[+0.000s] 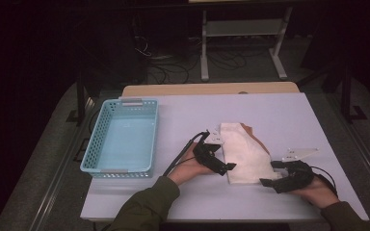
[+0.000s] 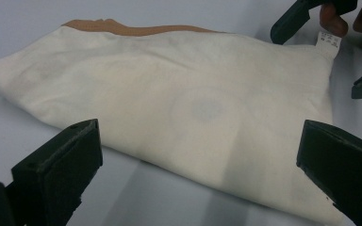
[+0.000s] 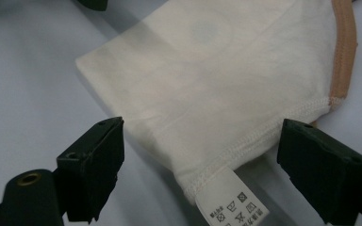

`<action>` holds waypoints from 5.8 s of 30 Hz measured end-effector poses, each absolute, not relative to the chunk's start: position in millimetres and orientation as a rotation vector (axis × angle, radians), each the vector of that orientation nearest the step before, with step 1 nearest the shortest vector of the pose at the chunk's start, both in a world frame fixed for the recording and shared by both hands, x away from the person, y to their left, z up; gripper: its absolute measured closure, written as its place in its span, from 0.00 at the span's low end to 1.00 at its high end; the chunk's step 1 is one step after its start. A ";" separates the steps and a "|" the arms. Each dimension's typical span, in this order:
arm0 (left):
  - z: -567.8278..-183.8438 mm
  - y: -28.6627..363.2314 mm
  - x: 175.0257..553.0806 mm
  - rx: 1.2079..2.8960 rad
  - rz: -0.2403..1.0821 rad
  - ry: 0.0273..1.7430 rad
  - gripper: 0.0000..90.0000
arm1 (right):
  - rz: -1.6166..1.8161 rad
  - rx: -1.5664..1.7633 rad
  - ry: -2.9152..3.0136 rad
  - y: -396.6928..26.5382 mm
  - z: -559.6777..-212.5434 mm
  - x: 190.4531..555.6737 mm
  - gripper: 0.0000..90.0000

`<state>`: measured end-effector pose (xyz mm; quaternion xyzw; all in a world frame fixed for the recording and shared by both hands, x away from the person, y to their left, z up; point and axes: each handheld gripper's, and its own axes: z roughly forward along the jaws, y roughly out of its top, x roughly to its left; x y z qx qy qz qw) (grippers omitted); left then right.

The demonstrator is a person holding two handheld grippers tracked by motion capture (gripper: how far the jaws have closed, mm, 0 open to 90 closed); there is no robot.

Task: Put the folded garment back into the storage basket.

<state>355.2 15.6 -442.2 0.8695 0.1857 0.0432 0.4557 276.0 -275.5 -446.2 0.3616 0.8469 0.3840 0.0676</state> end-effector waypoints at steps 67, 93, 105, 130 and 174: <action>-431.0 14.1 457.8 2.125 0.236 0.667 0.45 | 1.204 1.074 2.544 -276.7 -443.6 274.9 0.16; -450.6 2.1 469.4 2.183 0.161 0.746 0.61 | 1.210 1.076 2.542 -277.5 -443.3 274.5 0.16; -453.5 -1.3 466.7 2.191 0.117 0.740 0.76 | 1.209 1.080 2.539 -278.1 -443.3 273.6 0.17; -451.9 -5.4 463.0 2.226 0.159 0.701 0.85 | 1.164 1.078 2.572 -290.5 -445.6 267.3 0.41; -428.9 -9.4 454.4 2.171 0.172 0.688 0.87 | 1.252 1.002 2.556 -277.2 -433.7 271.9 0.93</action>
